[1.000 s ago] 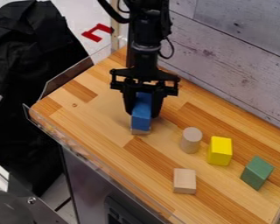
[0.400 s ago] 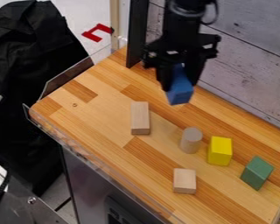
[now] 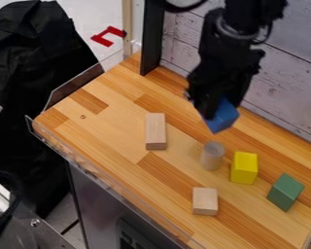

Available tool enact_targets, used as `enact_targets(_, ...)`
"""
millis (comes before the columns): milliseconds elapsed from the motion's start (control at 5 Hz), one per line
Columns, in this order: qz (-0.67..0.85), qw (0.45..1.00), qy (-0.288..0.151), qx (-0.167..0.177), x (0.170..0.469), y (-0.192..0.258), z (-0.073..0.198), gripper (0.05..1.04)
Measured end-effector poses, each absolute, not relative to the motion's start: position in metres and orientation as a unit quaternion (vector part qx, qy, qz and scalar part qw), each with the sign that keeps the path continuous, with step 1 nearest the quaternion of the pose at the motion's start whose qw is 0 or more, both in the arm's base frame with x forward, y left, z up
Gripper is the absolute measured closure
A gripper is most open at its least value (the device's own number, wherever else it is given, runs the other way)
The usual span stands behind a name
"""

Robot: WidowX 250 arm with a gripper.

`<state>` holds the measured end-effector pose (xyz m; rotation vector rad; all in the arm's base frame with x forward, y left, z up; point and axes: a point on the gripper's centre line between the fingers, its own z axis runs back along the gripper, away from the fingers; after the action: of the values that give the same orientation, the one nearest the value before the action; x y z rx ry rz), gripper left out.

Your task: Pick rectangle block from top of the the table and place it on the top of cylinder

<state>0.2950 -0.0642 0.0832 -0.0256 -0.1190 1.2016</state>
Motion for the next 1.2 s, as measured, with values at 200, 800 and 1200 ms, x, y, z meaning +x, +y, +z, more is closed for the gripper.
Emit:
enact_targets(200,0.594,0.802,-0.056,-0.023,0.291,-0.074,0.078,0.530)
enact_targets(800,0.675,0.730,-0.030,-0.105,0.296,-0.101,0.072,0.530)
enact_targets(1200,0.680,0.725,-0.009,-0.113,0.297,-0.108,0.057,0.530)
